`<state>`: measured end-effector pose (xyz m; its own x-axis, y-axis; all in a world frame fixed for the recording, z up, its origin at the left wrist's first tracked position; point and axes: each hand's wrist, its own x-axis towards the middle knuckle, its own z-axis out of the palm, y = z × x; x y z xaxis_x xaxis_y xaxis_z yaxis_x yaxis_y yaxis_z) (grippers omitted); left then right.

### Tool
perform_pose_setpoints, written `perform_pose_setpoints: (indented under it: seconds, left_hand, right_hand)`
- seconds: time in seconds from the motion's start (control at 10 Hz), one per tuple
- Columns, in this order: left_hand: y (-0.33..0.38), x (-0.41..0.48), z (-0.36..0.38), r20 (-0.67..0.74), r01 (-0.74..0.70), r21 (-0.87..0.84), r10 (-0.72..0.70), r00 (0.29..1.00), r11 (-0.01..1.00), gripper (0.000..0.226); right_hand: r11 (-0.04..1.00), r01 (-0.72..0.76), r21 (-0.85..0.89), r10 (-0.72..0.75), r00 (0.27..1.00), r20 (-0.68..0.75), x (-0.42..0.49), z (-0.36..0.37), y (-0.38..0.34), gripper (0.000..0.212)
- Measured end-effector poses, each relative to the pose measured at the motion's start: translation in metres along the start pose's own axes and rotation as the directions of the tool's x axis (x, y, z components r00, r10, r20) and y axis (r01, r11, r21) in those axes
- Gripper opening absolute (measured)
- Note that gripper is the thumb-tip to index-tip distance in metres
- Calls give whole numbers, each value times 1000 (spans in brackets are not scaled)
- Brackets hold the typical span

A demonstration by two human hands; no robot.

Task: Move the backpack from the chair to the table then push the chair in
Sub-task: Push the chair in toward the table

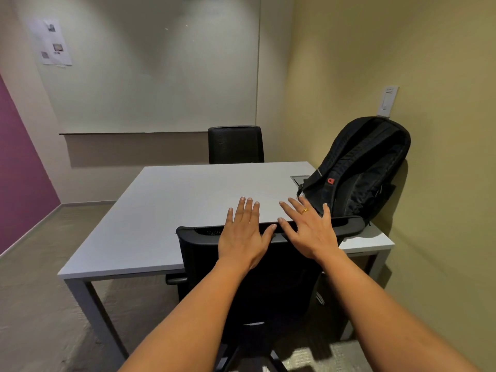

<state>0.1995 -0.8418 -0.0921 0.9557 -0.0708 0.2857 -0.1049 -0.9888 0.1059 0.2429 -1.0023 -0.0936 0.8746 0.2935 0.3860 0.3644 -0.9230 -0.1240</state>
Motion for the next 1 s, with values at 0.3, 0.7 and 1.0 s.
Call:
perform_pose_setpoints:
  seconds: [0.3, 0.7, 1.0]
  left_hand:
    - [-5, -6, -1, 1, -4, 15, 4, 1000, 1000, 70]
    - [-13, -12, -2, -3, 1, 29, -1, 1000, 1000, 69]
    - [-14, -14, -6, 13, 6, 63, -7, 1000, 998, 75]
  right_hand:
    - [1000, -7, -5, 7, 1000, 17, -8, -1, -7, 63]
    - [1000, -21, 0, 21, 999, 47, -13, -2, -19, 56]
    - [996, -89, 15, 88, 993, 74, -17, -5, -27, 59]
